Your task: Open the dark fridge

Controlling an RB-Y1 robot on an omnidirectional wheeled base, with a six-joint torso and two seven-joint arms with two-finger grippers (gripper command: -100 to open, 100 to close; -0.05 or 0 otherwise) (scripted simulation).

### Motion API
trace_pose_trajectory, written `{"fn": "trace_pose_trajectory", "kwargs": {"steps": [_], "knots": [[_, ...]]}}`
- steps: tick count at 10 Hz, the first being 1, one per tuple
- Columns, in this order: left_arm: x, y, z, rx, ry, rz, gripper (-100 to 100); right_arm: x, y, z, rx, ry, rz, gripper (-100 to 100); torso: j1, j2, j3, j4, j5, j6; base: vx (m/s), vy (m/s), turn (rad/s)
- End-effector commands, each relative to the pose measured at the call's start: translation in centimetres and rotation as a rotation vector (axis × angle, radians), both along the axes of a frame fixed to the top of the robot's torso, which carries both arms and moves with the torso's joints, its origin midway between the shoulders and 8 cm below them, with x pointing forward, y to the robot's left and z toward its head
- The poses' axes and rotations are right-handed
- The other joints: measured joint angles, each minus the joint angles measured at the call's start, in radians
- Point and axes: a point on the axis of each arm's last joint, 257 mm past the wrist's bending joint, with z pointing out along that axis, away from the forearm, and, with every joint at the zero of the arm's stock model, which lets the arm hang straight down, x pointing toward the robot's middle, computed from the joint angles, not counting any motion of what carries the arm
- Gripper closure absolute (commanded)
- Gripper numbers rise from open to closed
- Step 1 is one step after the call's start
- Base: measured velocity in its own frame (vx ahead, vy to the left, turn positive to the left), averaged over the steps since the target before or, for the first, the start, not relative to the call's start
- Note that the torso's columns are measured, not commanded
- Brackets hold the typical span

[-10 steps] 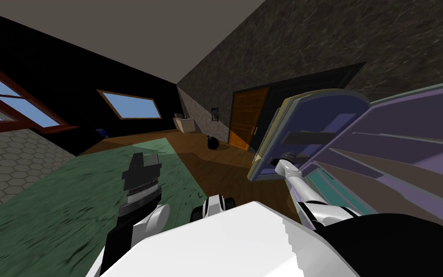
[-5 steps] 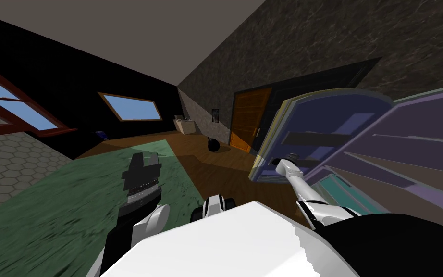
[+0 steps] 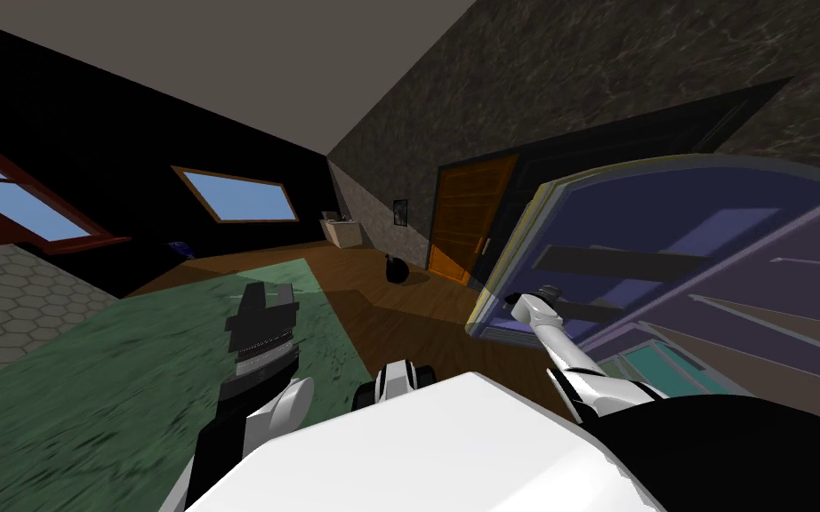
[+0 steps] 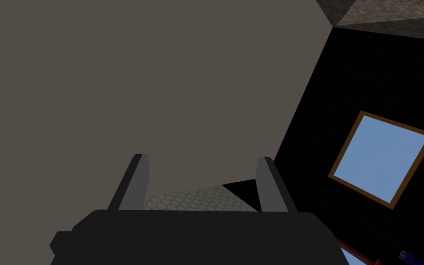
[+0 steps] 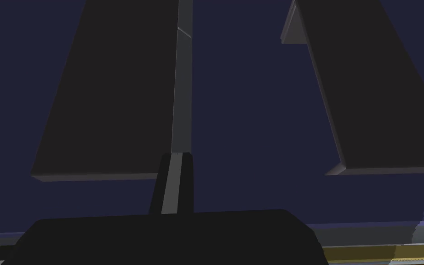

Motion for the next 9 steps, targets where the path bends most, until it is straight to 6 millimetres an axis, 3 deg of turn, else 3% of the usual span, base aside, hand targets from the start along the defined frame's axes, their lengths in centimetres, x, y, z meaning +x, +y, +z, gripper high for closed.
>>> {"fn": "trace_pose_trajectory", "kwargs": {"steps": [1,7,8,9], "knots": [[0.0,0.0,0.0,0.0,0.0,0.0,0,0.4,-0.6,1.7,-0.001,0.001,-0.006,-100,0.0,0.006,0.005,0.002,0.0,0.0,-0.022,0.017,0.022],[0.0,0.0,0.0,0.0,0.0,0.0,0,1.1,-1.9,5.6,-0.001,0.0,-0.014,-100,0.001,-0.007,-0.003,-0.001,0.0,-0.001,-0.035,0.019,0.015],[0.0,0.0,0.0,0.0,0.0,0.0,0,1.1,-1.8,5.0,-0.001,-0.002,-0.014,-100,0.001,-0.005,-0.002,-0.001,0.0,0.0,-0.006,0.008,0.003],[0.0,0.0,0.0,0.0,0.0,0.0,0,1.1,-1.8,5.1,-0.001,0.0,-0.014,0,0.0,-0.005,-0.002,-0.001,0.0,0.0,0.0,0.0,0.0]]}}
